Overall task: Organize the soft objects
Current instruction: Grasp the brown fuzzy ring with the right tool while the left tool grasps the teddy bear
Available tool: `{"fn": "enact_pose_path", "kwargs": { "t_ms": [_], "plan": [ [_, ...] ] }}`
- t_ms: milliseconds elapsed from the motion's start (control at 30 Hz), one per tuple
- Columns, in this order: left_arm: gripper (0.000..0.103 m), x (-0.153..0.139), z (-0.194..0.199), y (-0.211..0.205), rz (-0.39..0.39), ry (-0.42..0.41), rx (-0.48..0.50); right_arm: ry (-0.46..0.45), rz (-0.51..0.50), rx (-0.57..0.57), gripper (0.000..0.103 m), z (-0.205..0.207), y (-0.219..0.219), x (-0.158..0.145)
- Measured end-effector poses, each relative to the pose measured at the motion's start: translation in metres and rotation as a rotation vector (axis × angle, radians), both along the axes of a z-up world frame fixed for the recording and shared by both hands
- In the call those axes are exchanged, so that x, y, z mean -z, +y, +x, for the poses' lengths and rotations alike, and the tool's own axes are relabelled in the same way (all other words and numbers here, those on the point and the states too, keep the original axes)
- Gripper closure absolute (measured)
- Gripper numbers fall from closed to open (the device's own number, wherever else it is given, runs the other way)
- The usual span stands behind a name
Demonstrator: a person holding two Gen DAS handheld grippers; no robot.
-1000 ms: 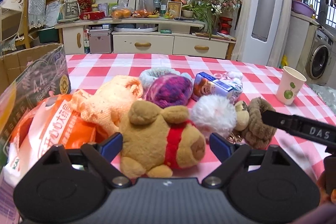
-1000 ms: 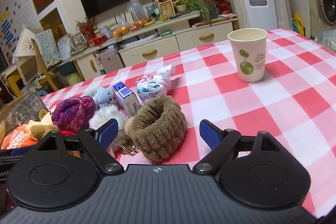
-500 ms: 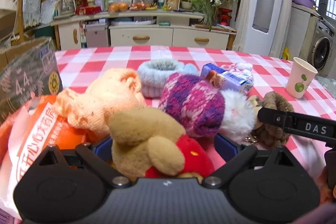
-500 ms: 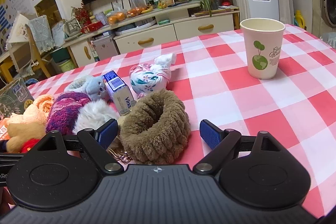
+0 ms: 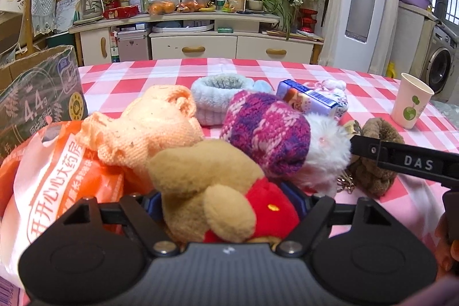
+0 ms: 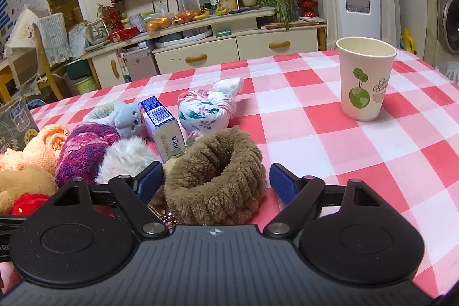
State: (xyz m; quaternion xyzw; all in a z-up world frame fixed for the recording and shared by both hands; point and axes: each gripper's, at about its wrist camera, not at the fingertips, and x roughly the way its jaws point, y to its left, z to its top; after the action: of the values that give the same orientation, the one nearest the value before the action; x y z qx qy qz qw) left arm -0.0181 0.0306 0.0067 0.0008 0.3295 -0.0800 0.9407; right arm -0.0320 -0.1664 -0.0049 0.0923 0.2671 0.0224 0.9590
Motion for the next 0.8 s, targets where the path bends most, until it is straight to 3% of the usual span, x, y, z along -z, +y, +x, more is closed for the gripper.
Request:
{"fn": "enact_pose_path", "kwargs": {
  "t_ms": [200,367,800],
  "plan": [
    [0.024,-0.002,-0.008,-0.002,-0.013,0.007,0.009,-0.002,-0.008,-0.015,0.029,0.001,-0.001,0.000],
    [0.024,-0.005,-0.016,-0.001,-0.027,0.010,0.014,-0.004,-0.008,-0.029,0.052,-0.002,-0.002,0.000],
    [0.024,-0.012,-0.039,-0.006,-0.049,0.008,0.038,-0.015,-0.045,-0.009,0.060,-0.017,-0.002,-0.001]
  ]
}}
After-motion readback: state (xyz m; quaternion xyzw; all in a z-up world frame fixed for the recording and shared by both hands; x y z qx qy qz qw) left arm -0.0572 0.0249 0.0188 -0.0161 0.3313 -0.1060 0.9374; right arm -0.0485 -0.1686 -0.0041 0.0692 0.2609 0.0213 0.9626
